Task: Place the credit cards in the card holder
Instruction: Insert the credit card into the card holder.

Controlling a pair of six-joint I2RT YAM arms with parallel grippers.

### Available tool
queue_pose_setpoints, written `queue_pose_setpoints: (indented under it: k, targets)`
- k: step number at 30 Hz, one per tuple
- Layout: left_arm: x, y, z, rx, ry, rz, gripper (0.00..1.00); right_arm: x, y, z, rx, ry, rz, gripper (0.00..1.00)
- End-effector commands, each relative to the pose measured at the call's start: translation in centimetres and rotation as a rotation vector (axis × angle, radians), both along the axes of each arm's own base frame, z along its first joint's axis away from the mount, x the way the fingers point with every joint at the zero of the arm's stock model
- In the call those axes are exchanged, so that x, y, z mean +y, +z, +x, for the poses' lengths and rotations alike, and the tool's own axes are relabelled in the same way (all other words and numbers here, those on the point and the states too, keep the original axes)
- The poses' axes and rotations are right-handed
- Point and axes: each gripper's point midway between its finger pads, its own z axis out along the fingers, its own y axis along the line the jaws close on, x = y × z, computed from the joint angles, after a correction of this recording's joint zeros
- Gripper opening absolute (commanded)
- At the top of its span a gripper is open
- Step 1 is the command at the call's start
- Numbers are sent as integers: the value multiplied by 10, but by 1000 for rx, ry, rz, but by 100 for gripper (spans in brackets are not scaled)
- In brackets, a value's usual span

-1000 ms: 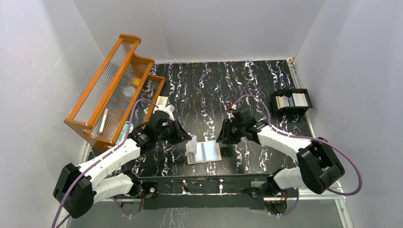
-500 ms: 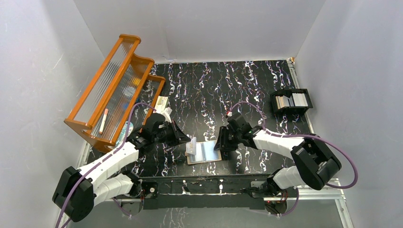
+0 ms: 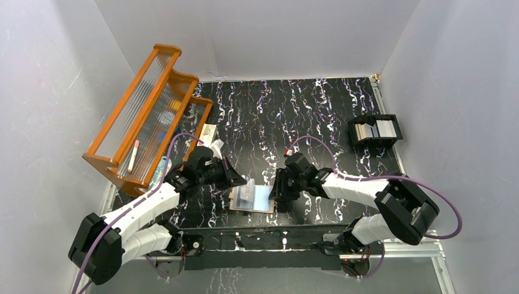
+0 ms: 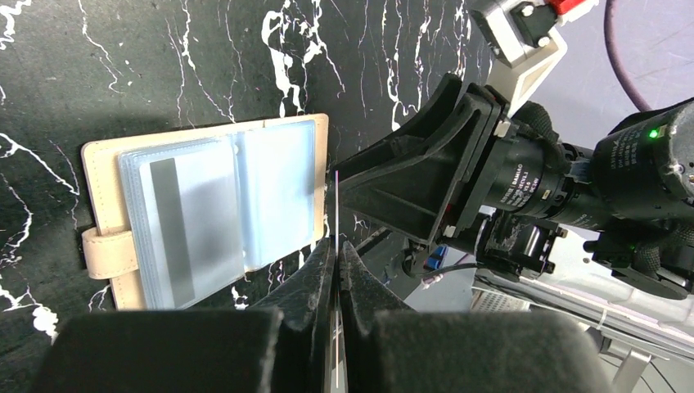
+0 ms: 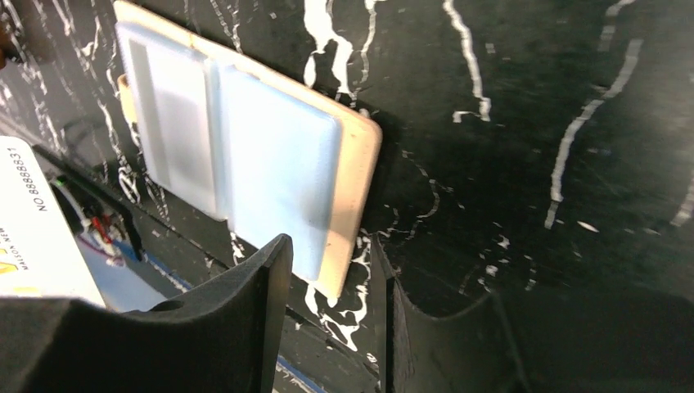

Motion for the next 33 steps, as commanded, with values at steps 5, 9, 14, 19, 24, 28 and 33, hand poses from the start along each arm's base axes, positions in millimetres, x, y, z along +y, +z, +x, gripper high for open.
queue_pose_setpoints:
  k: [5, 9, 14, 19, 24, 28, 33]
  targets:
    - [-8, -2, 0, 4, -22, -61, 0, -24, 19, 25, -152, -79, -108, 49]
    - [-11, -14, 5, -4, -42, -35, 0, -15, 19, 21, -120, -65, -72, 47]
    - [-2, -29, 16, -60, -46, 76, 0, 5, 28, 20, -73, -64, 15, 44]
    - [1, -39, 12, -85, -57, 72, 0, 13, 29, 19, -57, -63, 42, 43]
    - [3, -55, 2, -90, -77, 46, 0, 16, 24, 17, -36, -59, 46, 43]
    - [3, -65, 0, -84, -79, 41, 0, 18, 19, 15, -21, -62, 52, 43]
    - [1, -71, -2, -75, -86, 34, 0, 15, 11, 13, -9, -66, 34, 43]
